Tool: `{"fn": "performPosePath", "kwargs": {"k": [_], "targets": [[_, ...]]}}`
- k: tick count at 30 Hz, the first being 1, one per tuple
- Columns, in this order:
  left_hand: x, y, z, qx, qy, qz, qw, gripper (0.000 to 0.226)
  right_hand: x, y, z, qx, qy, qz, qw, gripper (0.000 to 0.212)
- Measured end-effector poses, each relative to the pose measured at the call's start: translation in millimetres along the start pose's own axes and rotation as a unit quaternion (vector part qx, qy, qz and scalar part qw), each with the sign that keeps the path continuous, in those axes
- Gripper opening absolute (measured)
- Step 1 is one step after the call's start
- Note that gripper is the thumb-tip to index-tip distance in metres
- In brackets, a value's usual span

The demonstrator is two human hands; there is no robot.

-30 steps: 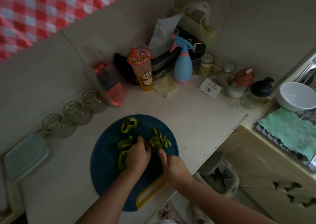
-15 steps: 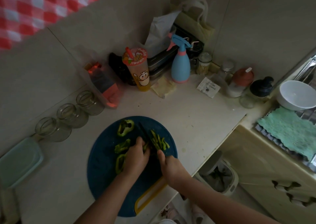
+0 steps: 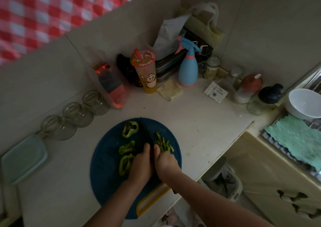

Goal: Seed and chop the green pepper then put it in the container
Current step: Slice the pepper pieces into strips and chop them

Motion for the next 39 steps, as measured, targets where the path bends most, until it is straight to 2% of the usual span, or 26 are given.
{"fn": "performPosePath", "kwargs": {"k": [4,8,11,14,20,31,39], "targets": [[1.9,-1.7,-3.1,0.048,-0.014,0.003,0.999,0.02,-1.0,-3.4,-2.5,-0.004,0.0,-0.004,1.0,0.068],[-5.7,-22.0,-5.9,0.111,-0.063,0.069,0.989,0.022,7.7,-11.2,0.8,0.013,-0.026,-0.006,1.0,0.061],[-11.6,-19.4,-5.7,0.141,-0.083,0.042,0.986,0.018,13.8,-20.3,5.6,0.004,-0.044,-0.01,0.999,0.055],[-12.0,-16.3,-7.3,0.152,-0.092,0.025,0.984,0.011,19.5,-27.4,7.7,-0.018,-0.048,-0.012,0.999,0.055],[-7.4,-26.3,-4.0,0.153,-0.053,0.098,0.982,0.011,30.8,-29.6,9.1,-0.067,-0.048,0.007,0.997,0.058],[-7.9,-19.7,-3.2,0.172,-0.086,0.095,0.977,0.012,37.0,-19.4,13.2,-0.033,-0.062,0.0,0.997,0.057],[-4.3,-19.7,-1.7,0.175,-0.081,0.095,0.976,0.013,39.3,-17.7,9.6,-0.058,-0.072,0.003,0.996,0.059]]}}
Point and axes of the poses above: each hand's wrist, its own x-axis away from the middle knuckle, its own y-axis out of the palm, z = x × y, the point moved 7 cm from there along -x, towards the middle knuckle, and after that the axes turned 6 degrees about -y, right-handed, at the moved point
